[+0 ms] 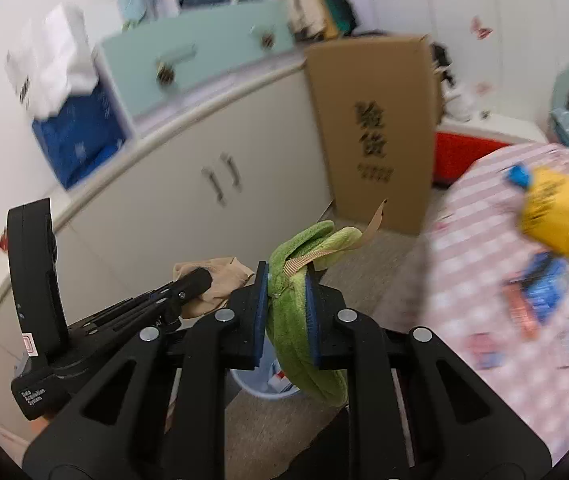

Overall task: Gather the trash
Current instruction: 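Grasp the green plush leaf with the right tool while the left tool grasps the beige cloth, then open the right tool over the wastebasket to drop the leaf while the left tool carries the cloth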

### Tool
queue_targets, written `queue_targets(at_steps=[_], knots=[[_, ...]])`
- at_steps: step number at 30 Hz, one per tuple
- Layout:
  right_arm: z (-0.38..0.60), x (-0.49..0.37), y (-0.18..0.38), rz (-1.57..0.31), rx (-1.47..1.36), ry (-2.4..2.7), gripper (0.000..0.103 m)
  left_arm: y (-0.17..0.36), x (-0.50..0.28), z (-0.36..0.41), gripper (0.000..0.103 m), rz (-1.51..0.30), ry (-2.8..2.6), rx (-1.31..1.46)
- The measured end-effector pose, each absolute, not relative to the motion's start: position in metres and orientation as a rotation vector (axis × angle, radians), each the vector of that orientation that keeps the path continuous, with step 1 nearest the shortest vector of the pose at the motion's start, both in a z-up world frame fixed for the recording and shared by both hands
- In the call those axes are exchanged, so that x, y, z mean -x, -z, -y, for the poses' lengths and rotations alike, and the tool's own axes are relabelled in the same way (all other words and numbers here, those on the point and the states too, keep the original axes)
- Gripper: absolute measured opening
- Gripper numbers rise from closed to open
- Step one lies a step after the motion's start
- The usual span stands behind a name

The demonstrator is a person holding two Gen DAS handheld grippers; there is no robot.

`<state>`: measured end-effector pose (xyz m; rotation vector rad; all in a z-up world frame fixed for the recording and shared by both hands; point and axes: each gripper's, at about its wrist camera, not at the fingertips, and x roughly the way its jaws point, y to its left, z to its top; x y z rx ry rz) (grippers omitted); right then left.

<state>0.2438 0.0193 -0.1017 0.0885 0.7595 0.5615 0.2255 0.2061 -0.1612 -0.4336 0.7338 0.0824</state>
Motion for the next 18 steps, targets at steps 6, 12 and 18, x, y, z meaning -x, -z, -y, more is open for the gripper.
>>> queue_targets(at_steps=[6,12,18], knots=[[-0.088,-0.263,0.154,-0.855,-0.013,-0.629,0.017,0.208,-0.223,-0.256,0.005,-0.808,-0.21,0.463],[-0.135,-0.281,0.194,-0.893,-0.001,-0.689,0.027,0.238,-0.223,-0.294,0.005,-0.849,-0.316,0.479],[-0.151,-0.295,0.226,-0.94,-0.016,-0.681,0.064,0.263,-0.227,-0.319,0.005,-0.899,-0.383,0.479]])
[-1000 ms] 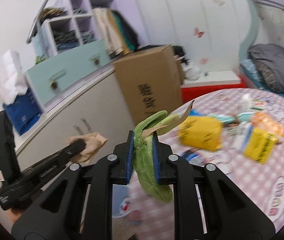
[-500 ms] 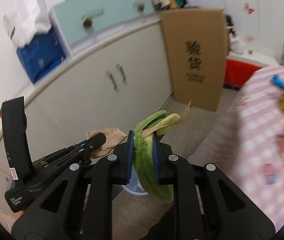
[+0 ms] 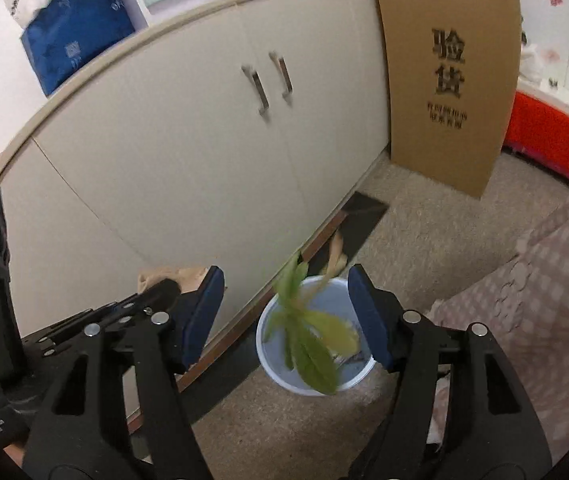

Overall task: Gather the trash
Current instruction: 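Open the right tool over the wastebasket to drop the leaf while the left tool carries the cloth, then open the left tool to drop the beige cloth into the wastebasket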

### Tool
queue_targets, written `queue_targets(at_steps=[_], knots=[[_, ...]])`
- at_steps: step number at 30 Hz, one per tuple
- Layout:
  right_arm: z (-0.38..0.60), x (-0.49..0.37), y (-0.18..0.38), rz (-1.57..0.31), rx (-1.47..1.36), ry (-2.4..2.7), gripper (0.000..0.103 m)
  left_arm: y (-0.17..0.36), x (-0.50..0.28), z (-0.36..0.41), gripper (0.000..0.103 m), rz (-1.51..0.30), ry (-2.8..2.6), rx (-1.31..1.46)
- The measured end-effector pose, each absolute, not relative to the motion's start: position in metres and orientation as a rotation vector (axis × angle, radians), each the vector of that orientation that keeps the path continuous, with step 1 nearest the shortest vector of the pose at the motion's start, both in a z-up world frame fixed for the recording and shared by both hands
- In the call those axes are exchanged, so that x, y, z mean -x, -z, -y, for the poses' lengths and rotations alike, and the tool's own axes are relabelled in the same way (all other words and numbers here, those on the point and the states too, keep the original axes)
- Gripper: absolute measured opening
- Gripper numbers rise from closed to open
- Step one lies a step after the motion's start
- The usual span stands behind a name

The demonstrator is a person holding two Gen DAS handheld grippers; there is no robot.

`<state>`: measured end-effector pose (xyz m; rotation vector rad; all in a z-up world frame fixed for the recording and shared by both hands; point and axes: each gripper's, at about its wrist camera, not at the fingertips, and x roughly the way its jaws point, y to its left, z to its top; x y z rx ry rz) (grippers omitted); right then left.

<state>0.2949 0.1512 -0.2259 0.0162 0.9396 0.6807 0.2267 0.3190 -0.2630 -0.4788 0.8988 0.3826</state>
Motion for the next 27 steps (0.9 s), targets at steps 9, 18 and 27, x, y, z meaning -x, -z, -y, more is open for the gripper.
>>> queue_targets(at_steps=[9,18,27], knots=[[-0.144,-0.293,0.24,-0.975,0.002,-0.657,0.064,0.278,-0.234,-0.314,0.005,-0.937,-0.386,0.473],[-0.127,-0.292,0.235,-0.961,-0.03,-0.626,0.066,0.274,-0.238,-0.303,0.005,-0.944,-0.37,0.448],[-0.107,-0.292,0.223,-0.916,-0.091,-0.588,0.069,0.26,-0.252,-0.292,0.006,-0.929,-0.356,0.402]])
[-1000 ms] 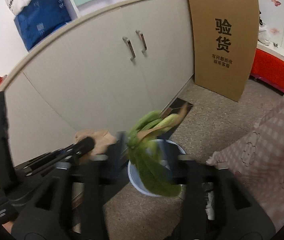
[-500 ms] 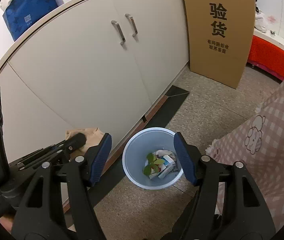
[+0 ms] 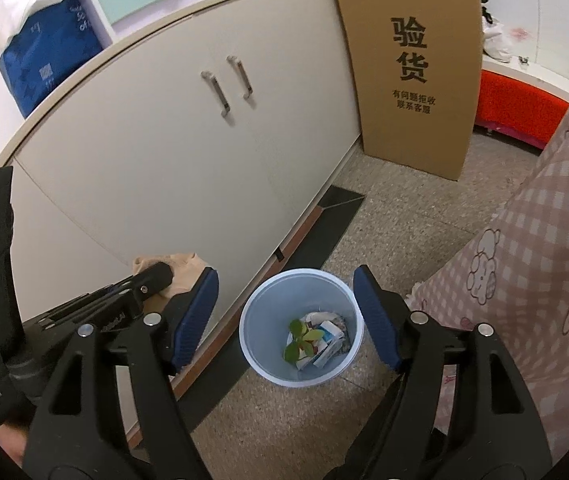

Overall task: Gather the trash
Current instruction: 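Open the left tool to drop the beige cloth into the wastebasket, then move both tools to the table toward the blue wrapper and medicine box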

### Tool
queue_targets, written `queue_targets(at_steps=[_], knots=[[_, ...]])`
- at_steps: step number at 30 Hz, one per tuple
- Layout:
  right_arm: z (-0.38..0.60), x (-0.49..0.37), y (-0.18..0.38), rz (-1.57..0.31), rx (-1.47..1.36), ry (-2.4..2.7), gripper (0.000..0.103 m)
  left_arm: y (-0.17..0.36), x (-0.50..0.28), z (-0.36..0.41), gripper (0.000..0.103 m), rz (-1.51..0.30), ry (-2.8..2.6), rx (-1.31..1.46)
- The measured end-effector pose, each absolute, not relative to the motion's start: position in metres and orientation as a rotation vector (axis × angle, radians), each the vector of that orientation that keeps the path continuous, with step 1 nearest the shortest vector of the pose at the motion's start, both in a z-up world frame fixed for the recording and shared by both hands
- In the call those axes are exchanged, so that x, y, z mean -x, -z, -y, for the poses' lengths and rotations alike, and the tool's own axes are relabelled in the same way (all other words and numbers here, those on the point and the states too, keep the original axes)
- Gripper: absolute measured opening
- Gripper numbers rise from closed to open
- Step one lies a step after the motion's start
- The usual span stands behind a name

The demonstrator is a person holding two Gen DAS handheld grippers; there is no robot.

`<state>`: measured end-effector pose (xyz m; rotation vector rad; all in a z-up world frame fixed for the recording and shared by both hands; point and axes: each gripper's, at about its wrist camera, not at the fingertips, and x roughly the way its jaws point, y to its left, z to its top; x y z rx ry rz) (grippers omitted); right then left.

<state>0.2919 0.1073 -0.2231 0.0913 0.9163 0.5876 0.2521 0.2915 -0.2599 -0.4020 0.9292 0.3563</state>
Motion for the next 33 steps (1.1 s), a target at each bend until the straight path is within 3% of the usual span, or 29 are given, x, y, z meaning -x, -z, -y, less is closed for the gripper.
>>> queue_targets(at_steps=[6,8,9,10,23,33], knots=[[-0.092,-0.296,0.218,-0.895,-0.139,-0.567,0.071,0.252,-0.259,-0.287,0.009,-0.918,-0.367,0.366],[-0.089,-0.297,0.217,-0.895,-0.144,-0.56,0.071,0.252,-0.26,-0.288,0.031,-0.923,-0.373,0.37],[-0.088,-0.297,0.217,-0.896,-0.144,-0.559,0.071,0.253,-0.262,-0.289,0.054,-0.929,-0.378,0.372],[-0.087,-0.296,0.217,-0.896,-0.144,-0.559,0.071,0.252,-0.261,-0.289,0.063,-0.924,-0.386,0.37],[-0.073,-0.28,0.199,-0.88,-0.15,-0.556,0.071,0.225,-0.241,-0.274,0.069,-0.883,-0.383,0.34],[-0.042,-0.251,0.142,-0.77,-0.179,-0.566,0.072,0.17,-0.212,-0.246,0.073,-0.782,-0.337,0.351]])
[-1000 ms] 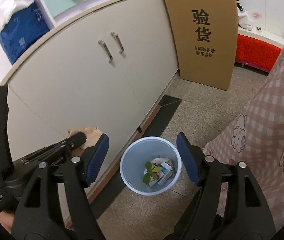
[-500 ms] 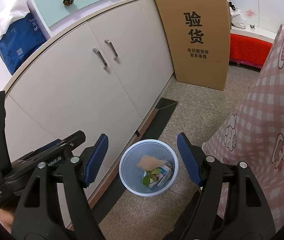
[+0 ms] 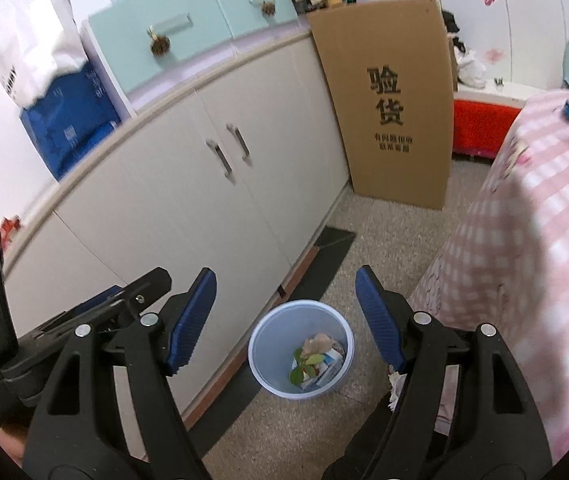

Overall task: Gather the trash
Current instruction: 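Move both tools to the table toward the blue wrapper and medicine box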

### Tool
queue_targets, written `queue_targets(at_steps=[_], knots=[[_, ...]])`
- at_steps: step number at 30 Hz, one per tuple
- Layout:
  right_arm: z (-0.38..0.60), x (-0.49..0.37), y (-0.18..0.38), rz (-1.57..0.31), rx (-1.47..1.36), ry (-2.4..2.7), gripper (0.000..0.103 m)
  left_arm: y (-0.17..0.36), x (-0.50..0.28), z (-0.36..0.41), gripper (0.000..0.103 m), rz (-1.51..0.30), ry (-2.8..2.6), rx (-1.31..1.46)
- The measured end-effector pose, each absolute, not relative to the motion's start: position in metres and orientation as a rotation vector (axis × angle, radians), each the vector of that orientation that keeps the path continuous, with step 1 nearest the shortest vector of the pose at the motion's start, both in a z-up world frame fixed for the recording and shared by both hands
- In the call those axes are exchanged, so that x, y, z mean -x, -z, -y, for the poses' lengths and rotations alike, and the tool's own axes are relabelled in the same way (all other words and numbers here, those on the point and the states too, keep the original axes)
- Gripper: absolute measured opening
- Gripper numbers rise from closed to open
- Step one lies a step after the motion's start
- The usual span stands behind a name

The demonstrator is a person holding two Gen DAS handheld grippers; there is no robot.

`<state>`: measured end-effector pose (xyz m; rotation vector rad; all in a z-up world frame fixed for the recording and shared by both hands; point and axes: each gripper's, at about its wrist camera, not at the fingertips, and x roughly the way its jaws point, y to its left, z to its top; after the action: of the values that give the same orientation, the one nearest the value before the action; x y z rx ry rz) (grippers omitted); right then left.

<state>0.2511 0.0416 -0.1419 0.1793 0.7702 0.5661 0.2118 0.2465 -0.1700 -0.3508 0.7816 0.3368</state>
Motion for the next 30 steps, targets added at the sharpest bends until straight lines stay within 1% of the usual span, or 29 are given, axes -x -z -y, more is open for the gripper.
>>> queue_targets(at_steps=[8,15,22,30], knots=[[0.018,-0.23,0.088,-0.66,-0.246,-0.519,0.073,0.117,-0.201,-0.194,0.077,-0.695,-0.227,0.321],[0.101,-0.218,0.061,-0.598,-0.284,-0.413,0.076,0.092,-0.211,-0.114,0.082,-0.668,-0.095,0.222],[0.187,-0.213,0.065,-0.594,-0.322,-0.277,0.076,0.091,-0.229,-0.025,0.085,-0.69,0.039,0.067],[0.27,-0.214,0.086,-0.617,-0.4,-0.143,0.076,0.109,-0.254,0.058,0.086,-0.745,0.187,-0.087]])
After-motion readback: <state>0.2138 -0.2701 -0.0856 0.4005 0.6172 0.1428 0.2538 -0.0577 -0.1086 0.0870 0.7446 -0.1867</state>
